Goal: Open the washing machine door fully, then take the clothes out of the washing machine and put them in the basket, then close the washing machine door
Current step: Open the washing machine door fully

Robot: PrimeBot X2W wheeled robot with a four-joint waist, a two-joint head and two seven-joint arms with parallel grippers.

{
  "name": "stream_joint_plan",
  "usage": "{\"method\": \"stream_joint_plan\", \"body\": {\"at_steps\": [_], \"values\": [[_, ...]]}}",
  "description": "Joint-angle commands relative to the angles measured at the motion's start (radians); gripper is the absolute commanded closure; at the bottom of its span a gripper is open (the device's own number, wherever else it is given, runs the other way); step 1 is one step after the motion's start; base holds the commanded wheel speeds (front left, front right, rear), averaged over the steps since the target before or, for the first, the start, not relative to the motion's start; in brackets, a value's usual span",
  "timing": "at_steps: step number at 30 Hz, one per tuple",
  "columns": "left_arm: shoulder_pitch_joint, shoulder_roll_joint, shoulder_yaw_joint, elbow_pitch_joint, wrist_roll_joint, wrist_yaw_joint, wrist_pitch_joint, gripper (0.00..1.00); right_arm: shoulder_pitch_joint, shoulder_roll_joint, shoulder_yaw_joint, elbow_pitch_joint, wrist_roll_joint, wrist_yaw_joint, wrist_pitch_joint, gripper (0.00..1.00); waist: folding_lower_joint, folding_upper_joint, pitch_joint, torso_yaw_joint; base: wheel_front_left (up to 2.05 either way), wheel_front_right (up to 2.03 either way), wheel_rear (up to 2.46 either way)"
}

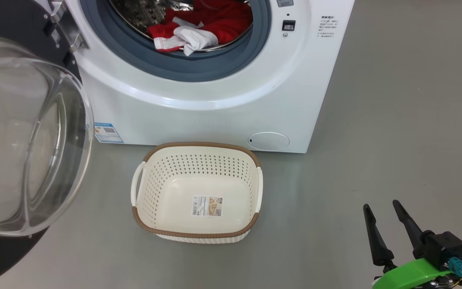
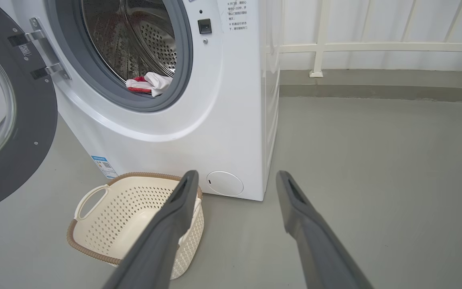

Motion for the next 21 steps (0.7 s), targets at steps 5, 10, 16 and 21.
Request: {"method": "stream_joint_plan", "body": {"at_steps": [5,10,16,21], "values": [[0.012,-0.007,0.051,-0.085,0.049,-0.012,-0.009,1.0,-0.044,-0.013,0.031,-0.015,-0.006,0.0,-0.012,0.0,0.0,0.0,-0.007,-0.001,0.0,0.0,0.0],[0.102,-0.073,0.018,-0.201,0.106,-0.021,-0.009,1.0,-0.046,-0.013,0.037,-0.012,0.001,0.0,-0.012,0.0,0.0,0.0,-0.014,0.0,0.0,0.0,0.0],[0.182,-0.126,-0.045,-0.313,0.149,-0.016,-0.008,1.0,-0.048,-0.013,0.039,-0.01,0.002,0.0,-0.012,0.0,0.0,0.0,-0.017,0.004,0.0,0.0,0.0],[0.221,-0.152,-0.09,-0.385,0.171,-0.007,0.001,0.78,-0.048,-0.013,0.04,-0.009,0.002,0.0,-0.012,0.0,0.0,0.0,-0.021,0.005,0.0,0.0,0.0]]}}
